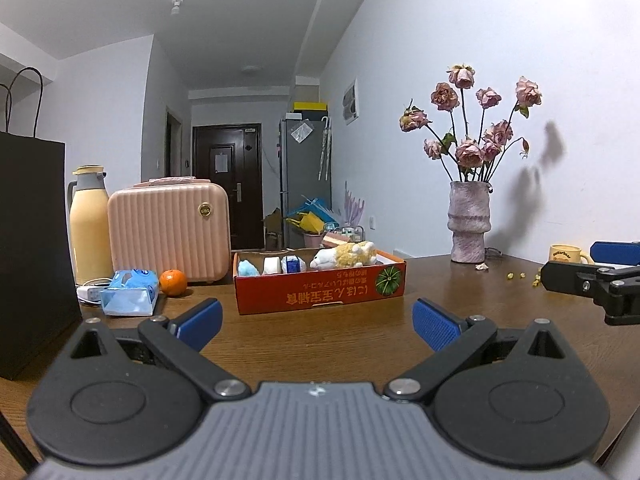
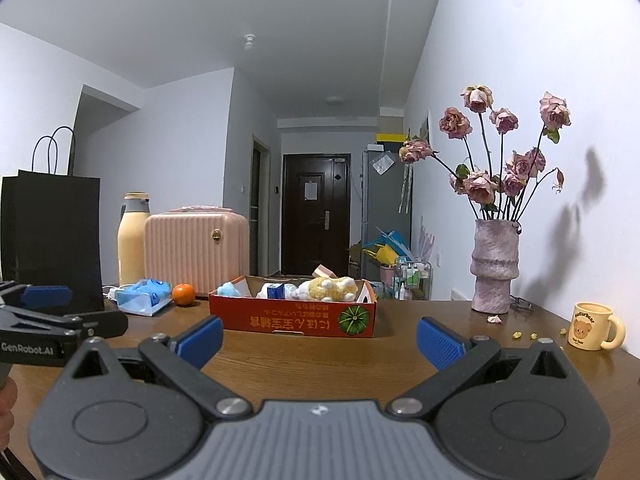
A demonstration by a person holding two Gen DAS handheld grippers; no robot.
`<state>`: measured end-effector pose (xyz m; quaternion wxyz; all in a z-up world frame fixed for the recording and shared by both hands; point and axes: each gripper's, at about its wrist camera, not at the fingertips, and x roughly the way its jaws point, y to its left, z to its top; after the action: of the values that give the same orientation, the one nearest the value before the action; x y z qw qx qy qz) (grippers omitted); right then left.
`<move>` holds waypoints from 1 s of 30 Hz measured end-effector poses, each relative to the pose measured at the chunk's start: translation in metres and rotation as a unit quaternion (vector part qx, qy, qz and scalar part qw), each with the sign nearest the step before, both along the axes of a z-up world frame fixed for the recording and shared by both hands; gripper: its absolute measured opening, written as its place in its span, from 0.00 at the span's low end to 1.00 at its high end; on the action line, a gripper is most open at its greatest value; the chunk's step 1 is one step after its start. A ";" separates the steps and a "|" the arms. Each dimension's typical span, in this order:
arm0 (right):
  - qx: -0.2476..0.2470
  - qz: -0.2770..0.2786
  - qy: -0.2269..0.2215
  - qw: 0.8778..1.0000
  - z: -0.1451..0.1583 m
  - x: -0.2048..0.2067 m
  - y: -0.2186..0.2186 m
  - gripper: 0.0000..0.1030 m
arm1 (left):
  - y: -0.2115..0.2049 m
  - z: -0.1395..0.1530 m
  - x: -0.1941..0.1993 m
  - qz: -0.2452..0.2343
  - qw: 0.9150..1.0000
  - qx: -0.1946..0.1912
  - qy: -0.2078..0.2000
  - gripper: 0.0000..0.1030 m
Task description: Organize soft objects
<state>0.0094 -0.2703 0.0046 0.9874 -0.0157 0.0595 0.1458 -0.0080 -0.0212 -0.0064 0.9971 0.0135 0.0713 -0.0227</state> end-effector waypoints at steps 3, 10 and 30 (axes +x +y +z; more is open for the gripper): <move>0.000 0.001 0.000 1.000 0.000 0.000 0.001 1.00 | 0.000 0.000 0.000 0.000 1.000 -0.001 -0.001 1.00; 0.000 0.002 -0.001 1.000 0.000 0.001 0.000 1.00 | 0.000 0.000 -0.002 0.000 1.000 -0.003 -0.002 1.00; 0.000 0.003 -0.001 1.000 0.000 0.000 0.001 1.00 | 0.000 0.000 -0.003 0.000 1.000 -0.004 -0.003 1.00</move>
<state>0.0096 -0.2697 0.0048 0.9870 -0.0164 0.0584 0.1487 -0.0107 -0.0212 -0.0063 0.9974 0.0100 0.0683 -0.0229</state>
